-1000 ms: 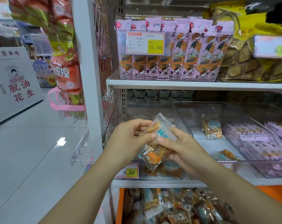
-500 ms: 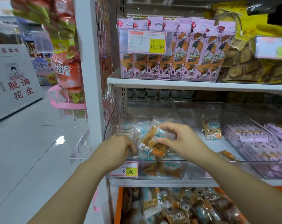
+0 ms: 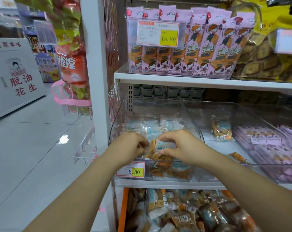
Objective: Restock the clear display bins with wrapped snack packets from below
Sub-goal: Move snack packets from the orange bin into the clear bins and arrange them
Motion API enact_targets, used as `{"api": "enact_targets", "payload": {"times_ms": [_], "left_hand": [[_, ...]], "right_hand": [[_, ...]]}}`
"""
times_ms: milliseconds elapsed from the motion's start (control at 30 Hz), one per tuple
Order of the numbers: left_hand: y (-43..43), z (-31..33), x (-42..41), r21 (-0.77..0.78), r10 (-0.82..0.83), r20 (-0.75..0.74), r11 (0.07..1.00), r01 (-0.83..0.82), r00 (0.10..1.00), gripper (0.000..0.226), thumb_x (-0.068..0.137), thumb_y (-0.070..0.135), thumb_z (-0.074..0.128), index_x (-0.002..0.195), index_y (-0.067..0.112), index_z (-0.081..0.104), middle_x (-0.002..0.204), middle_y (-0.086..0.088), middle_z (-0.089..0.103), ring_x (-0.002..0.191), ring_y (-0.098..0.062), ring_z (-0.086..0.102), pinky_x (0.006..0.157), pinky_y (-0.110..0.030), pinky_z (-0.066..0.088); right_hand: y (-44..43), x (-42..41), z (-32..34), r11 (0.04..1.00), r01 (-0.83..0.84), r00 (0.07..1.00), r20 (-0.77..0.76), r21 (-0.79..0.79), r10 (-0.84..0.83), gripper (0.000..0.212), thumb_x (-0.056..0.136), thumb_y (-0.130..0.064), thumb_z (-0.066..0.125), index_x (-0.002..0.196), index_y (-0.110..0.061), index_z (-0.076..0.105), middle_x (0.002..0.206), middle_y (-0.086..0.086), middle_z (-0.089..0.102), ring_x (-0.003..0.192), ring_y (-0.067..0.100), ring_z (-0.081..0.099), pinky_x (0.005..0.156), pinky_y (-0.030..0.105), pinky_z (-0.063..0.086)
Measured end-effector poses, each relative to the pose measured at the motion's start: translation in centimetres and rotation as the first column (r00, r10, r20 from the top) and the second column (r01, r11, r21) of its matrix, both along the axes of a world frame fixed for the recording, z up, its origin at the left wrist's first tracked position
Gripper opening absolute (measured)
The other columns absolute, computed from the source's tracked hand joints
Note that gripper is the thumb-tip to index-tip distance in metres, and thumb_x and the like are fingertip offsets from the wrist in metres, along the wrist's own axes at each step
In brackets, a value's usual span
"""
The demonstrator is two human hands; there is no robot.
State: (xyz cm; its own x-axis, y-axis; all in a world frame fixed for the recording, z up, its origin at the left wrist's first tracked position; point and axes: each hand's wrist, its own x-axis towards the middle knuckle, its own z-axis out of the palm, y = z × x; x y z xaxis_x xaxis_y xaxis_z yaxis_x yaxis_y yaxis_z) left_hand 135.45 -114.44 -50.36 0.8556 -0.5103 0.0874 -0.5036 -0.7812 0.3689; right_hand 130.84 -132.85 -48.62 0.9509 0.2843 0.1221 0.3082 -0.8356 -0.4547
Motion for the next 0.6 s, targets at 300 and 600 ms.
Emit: {"api": "enact_targets", "payload": {"times_ms": [300,600], "left_hand": [[-0.3,-0.7,0.4,-0.116,0.084,-0.071,0.989,-0.092,0.994,0.012,0.086,0.005,0.062,0.081,0.013,0.07,0.079,0.0,0.063,0.072,-0.016,0.057,0.069,-0.026,0.049],[-0.3,-1.4,1.0,-0.297,0.09,-0.192,0.944,-0.145,0.977,0.022,0.088,0.014,0.066,0.072,0.029,0.069,0.076,0.012,0.066,0.073,-0.01,0.062,0.07,-0.021,0.05]], "right_hand": [[1.3,-0.2,0.6,0.962,0.001,0.996,0.087,-0.275,0.024,0.028,0.093,-0.026,0.055,0.12,-0.027,0.064,0.111,-0.004,0.064,0.103,0.016,0.057,0.09,0.036,0.048],[1.8,-0.2,-1.2,0.912,0.028,0.987,0.155,-0.409,0.039,0.02,0.095,-0.028,0.051,0.109,-0.032,0.064,0.101,-0.002,0.067,0.095,0.022,0.06,0.076,0.035,0.049]]}}
